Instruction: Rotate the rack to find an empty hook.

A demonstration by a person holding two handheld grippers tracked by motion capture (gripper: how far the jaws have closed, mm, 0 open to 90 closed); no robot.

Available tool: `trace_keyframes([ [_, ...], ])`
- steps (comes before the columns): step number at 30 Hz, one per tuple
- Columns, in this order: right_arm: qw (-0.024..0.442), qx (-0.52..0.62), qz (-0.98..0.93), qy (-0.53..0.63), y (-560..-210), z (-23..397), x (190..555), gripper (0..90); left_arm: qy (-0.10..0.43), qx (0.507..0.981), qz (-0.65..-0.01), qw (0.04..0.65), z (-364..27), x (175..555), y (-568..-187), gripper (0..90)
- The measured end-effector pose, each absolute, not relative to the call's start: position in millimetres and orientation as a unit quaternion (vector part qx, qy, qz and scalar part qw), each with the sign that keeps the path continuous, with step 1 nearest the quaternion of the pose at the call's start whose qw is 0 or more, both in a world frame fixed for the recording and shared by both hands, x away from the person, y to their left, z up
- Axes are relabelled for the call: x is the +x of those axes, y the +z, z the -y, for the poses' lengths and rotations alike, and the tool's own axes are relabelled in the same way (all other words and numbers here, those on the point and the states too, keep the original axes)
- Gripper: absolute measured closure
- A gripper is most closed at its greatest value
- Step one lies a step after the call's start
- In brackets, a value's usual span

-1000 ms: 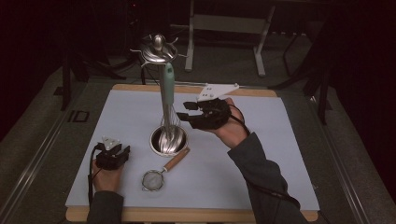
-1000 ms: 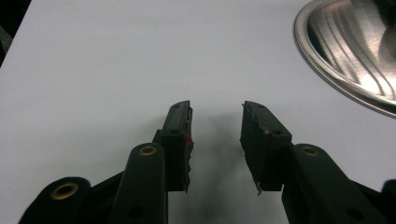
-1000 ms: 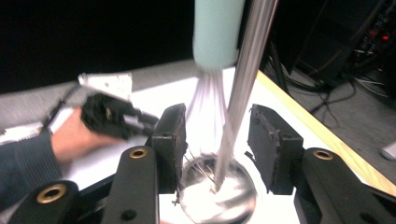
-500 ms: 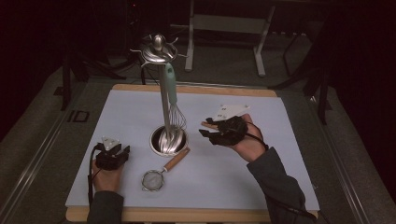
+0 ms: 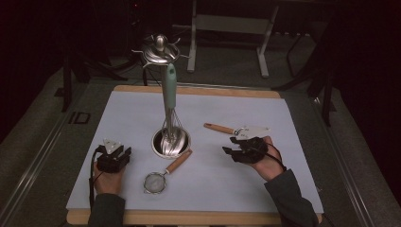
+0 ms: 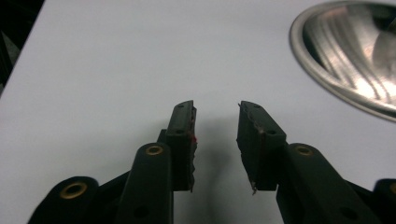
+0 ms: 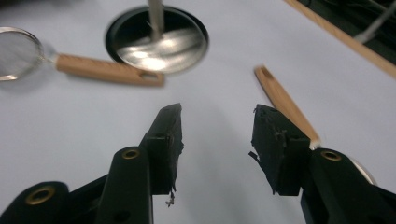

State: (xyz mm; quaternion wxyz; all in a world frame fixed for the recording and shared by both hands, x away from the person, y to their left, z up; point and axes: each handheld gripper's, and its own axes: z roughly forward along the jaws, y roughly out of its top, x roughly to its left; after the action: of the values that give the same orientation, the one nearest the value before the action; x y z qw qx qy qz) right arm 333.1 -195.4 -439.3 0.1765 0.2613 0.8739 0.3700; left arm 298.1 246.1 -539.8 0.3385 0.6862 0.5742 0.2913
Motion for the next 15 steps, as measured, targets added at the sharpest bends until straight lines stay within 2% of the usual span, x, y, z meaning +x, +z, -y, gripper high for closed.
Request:
trace_keyframes([
  [3,0.184,0.282,-0.869,0.362,-459,209,330,52.0,0.291,0.674,-0.573,0.364,-247,294,-534,72.0],
  [5,0.184,0.282,-0.869,0.362,-459,209,330,52.0,0.294,0.669,-0.571,0.375,-246,292,-531,73.2],
  [8,0.192,0.307,-0.857,0.367,-474,227,326,52.0,0.316,0.664,-0.547,0.400,-244,287,-519,75.6],
  [15,0.177,0.358,-0.829,0.392,-494,253,323,52.1,0.328,0.627,-0.515,0.484,-238,274,-487,88.0],
])
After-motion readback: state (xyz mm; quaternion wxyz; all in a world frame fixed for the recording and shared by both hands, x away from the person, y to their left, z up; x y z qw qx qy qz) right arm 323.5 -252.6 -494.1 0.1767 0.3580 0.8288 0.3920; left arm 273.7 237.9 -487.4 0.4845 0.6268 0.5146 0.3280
